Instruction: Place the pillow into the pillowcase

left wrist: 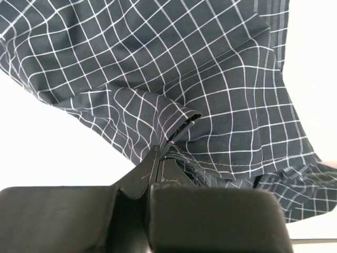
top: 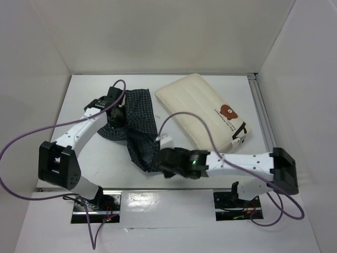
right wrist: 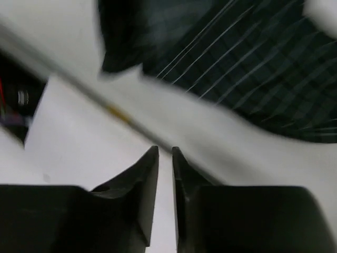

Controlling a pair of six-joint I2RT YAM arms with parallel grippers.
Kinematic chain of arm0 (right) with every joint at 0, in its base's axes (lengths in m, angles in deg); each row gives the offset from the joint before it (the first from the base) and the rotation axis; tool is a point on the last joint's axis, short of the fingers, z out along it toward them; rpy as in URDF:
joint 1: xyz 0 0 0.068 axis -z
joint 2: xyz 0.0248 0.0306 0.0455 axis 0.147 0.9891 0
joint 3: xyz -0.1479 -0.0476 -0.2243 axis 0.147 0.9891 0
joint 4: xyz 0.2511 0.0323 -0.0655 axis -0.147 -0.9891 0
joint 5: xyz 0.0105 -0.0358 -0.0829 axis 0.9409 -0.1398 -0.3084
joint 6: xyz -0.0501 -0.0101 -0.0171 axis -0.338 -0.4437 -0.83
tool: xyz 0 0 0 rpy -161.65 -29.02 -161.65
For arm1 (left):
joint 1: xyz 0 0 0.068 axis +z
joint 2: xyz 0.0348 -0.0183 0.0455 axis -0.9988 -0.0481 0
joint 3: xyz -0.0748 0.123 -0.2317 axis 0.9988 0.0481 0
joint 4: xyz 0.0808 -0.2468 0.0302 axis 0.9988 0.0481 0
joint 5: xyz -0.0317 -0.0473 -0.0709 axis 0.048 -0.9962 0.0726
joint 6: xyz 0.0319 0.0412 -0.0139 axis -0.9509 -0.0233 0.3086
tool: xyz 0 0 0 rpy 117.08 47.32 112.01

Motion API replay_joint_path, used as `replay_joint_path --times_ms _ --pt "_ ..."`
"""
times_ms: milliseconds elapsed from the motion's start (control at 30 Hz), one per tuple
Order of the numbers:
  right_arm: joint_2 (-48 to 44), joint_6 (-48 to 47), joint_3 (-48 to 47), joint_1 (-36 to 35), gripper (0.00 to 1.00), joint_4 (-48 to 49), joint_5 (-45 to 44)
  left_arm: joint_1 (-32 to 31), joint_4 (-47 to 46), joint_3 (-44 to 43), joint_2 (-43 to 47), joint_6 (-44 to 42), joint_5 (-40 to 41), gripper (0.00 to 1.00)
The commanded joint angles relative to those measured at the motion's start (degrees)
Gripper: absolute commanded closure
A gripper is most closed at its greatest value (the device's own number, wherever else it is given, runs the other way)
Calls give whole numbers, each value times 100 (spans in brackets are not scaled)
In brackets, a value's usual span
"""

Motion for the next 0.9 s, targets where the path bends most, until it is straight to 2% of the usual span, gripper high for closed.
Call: replay_joint_path --times_ms 0,33,67,100,167,233,333,367,433,467,533,567,633,667,867 --pt "-539 378 -14 939 82 -527 -836 -9 -187 63 326 139 -15 100" --pt "-539 283 -171 1446 79 -589 -898 -9 -187 63 413 139 -15 100" --pt "-486 169 -277 1703 63 -642 -898 -9 -187 63 466 139 -15 100" --pt "-399 37 -391 1967 41 -694 -838 -9 -126 63 580 139 37 100" --pt "-23 -366 -767 2581 9 -695 -767 -9 -126 124 695 191 38 100" --pt "330 -561 -1067 2873 1 -799 -932 -9 -74 124 774 191 -32 100" --pt "1182 -983 -1770 3357 1 -1001 -1337 -9 67 124 923 191 -33 100" --pt "1610 -984 -2268 3506 1 -1176 -1399 -9 120 176 1046 191 -33 100" --pt "1711 -1185 -2483 3394 8 -978 -1181 -9 120 238 1196 191 -33 100" --pt "1590 -1499 -2327 3150 8 -689 -692 -9 120 299 1309 191 -33 100" --pt "1431 -1564 -2046 2955 8 74 -259 -9 120 300 1363 191 -33 100" --pt "1369 -1660 -1775 2893 8 296 256 -9 120 352 1363 244 -33 100" --pt "1456 -1713 -1684 2717 7 613 384 -9 120 353 1363 244 19 100" --pt "1631 -1844 -1684 2664 12 676 472 -9 120 405 1363 244 20 100" --pt "2264 -2065 -1684 2611 15 1387 1000 -9 120 458 1380 244 20 100"
